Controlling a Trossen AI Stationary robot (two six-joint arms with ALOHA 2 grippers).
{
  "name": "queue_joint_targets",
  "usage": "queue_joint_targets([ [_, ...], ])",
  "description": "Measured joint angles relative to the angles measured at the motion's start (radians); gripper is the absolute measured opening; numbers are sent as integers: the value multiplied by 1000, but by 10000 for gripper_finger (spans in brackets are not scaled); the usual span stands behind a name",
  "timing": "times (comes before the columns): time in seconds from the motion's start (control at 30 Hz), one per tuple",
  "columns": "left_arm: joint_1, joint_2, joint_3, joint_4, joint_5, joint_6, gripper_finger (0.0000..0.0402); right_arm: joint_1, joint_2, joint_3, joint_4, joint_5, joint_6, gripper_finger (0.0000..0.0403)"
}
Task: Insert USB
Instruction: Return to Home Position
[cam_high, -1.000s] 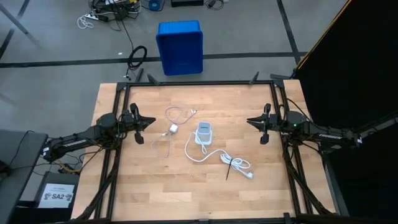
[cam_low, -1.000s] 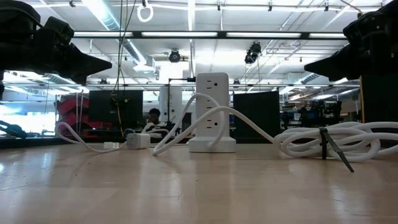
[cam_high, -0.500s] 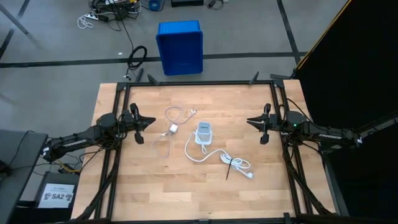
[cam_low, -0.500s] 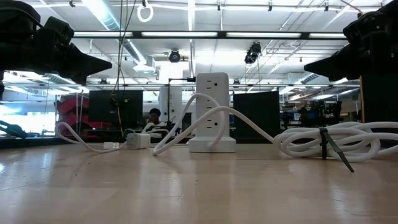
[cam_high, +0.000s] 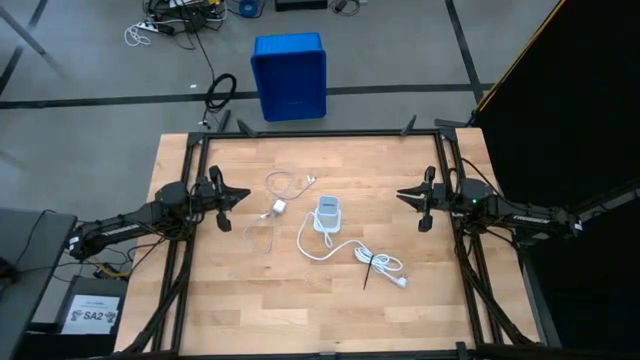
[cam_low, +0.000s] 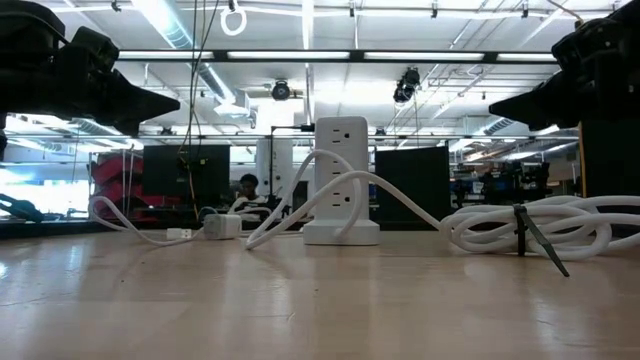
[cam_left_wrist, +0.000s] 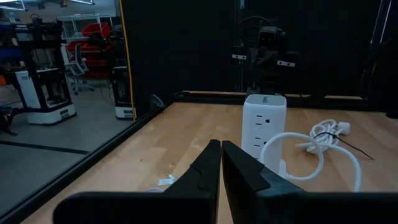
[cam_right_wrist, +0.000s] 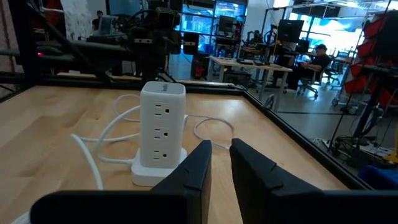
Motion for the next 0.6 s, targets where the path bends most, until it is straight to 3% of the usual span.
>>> queue_joint_targets([
  [0.6, 0, 0, 0, 0, 0, 0, 0, 0, 0, 0, 0, 0, 0, 31],
])
